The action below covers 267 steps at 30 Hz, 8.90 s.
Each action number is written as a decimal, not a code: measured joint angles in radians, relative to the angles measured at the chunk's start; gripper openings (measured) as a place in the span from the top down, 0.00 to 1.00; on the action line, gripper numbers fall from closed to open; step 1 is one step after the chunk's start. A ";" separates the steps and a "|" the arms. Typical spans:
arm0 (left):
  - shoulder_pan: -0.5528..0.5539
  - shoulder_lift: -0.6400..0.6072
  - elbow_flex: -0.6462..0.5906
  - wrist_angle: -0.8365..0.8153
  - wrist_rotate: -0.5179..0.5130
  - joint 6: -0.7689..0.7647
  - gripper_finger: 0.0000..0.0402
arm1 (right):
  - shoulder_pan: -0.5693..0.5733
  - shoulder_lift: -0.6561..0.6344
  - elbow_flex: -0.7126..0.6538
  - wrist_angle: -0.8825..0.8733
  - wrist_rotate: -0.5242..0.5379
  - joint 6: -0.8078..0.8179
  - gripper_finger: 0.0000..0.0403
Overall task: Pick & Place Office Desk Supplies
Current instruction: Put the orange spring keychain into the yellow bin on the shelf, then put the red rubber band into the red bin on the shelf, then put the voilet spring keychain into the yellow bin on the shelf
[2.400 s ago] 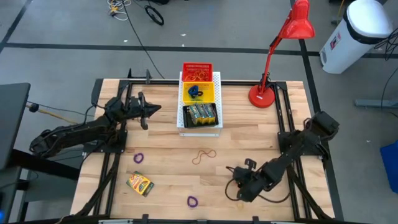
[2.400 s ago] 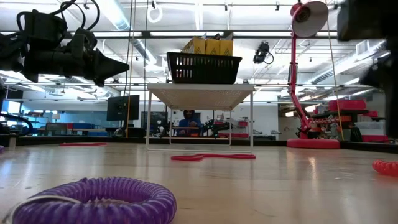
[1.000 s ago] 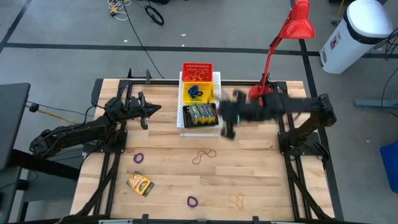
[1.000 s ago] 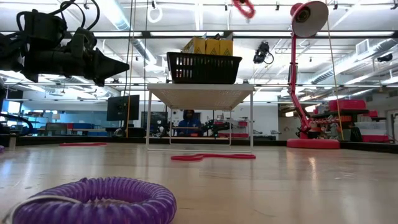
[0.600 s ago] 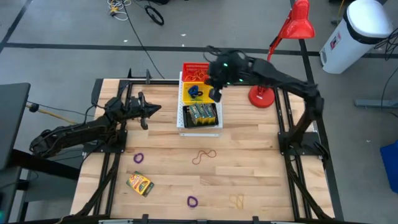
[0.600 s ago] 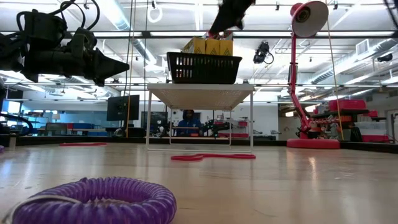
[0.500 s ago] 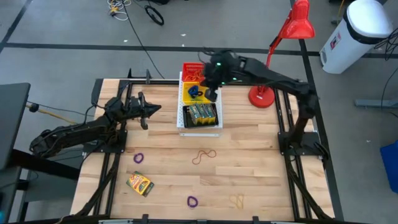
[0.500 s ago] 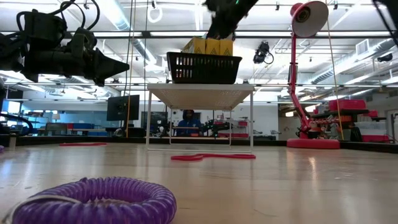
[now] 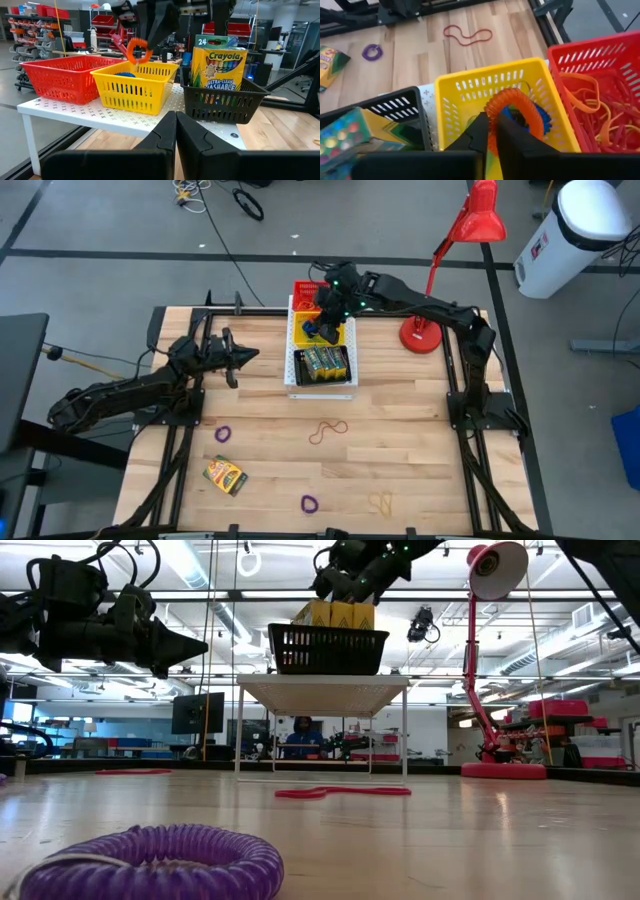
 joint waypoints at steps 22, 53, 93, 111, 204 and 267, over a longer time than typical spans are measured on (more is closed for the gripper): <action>0.000 0.000 0.000 0.000 0.000 0.000 0.97 | 0.011 -0.268 -0.193 0.052 0.039 -0.149 0.91; 0.000 -0.001 0.000 0.262 0.004 -0.216 0.97 | 0.442 -1.257 -1.905 1.407 0.054 0.068 0.97; -0.224 0.533 0.465 -1.297 -0.684 -0.393 0.61 | 0.478 -1.246 -1.907 1.400 0.064 0.061 0.97; -0.077 0.610 0.464 -1.234 -0.681 -0.326 0.57 | 0.478 -1.246 -1.907 1.400 0.064 0.060 0.97; -0.038 0.986 1.697 -1.292 -0.465 0.072 0.99 | 0.478 -1.246 -1.907 1.400 0.064 0.062 0.97; -0.239 0.937 1.685 -1.749 -0.508 0.234 0.88 | 0.478 -1.246 -1.907 1.398 0.064 0.062 0.97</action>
